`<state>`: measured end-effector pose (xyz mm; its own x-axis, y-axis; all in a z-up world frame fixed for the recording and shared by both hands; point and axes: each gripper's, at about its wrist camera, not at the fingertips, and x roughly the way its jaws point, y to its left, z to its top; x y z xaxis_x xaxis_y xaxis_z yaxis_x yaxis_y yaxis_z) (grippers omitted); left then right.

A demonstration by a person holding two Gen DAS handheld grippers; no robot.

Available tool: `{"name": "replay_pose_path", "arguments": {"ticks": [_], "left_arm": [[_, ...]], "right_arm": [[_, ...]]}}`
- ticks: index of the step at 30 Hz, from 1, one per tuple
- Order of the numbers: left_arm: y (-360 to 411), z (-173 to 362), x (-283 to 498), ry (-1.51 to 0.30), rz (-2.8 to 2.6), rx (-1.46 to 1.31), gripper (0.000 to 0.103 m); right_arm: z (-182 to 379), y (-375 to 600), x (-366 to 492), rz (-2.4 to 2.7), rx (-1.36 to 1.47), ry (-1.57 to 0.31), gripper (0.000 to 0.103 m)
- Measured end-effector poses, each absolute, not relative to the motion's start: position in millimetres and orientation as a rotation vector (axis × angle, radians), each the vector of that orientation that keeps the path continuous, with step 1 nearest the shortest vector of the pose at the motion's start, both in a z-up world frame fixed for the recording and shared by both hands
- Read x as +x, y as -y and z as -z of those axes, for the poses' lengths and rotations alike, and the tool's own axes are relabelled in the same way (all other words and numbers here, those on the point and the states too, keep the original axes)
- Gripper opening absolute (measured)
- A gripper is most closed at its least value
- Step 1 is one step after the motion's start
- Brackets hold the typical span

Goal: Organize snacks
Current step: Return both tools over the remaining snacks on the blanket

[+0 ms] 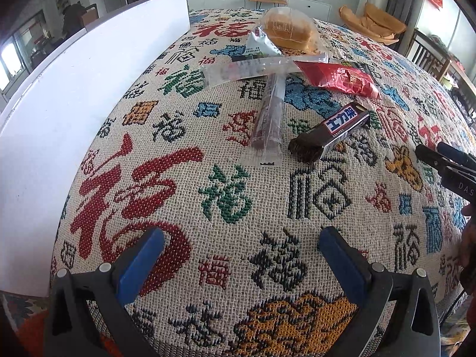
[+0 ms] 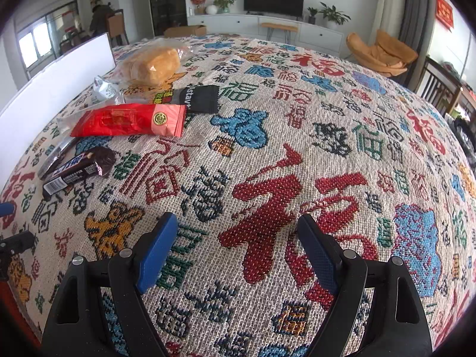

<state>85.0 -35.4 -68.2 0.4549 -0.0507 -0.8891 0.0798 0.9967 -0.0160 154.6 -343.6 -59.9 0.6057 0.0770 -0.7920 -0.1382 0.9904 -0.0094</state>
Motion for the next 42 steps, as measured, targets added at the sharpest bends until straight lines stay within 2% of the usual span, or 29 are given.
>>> {"name": "replay_pose_path", "arguments": {"ticks": [29,42], "left_arm": [[35.4,67.8,85.5,-1.096,0.082,0.027,0.103],[24.0,62.8,82.6,-1.081,0.108,-0.058,0.103]], "right_arm": [[59.8,343.5,154.7,-0.124,-0.071,-0.911,0.085],[59.7,343.6,154.6,-0.124,-0.071,-0.911,0.085]]}}
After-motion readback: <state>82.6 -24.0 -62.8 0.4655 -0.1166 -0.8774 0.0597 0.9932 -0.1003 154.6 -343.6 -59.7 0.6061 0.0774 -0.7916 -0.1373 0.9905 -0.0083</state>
